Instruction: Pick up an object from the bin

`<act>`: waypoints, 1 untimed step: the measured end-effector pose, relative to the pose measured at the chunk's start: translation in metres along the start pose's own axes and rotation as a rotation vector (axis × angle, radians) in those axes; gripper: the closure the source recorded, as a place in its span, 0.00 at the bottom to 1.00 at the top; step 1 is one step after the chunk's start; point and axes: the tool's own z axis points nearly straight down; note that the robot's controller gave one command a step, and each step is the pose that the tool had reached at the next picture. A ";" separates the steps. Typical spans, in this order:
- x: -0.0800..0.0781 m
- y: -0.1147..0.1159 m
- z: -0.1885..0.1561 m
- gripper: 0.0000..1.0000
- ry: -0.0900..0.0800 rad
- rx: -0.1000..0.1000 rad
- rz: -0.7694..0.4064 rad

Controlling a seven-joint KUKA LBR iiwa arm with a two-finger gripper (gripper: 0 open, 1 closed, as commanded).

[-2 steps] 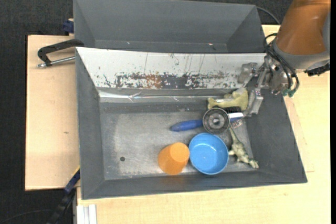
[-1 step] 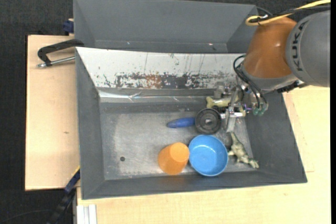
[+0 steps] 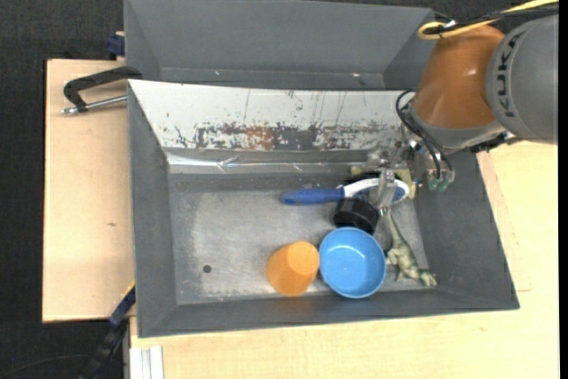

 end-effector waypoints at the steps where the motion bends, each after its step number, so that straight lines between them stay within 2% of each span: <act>1: 0.055 0.038 0.014 1.00 -0.023 0.004 -0.013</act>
Offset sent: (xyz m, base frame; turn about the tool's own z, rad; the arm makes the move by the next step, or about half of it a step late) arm -0.0624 0.0412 -0.0244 -0.0138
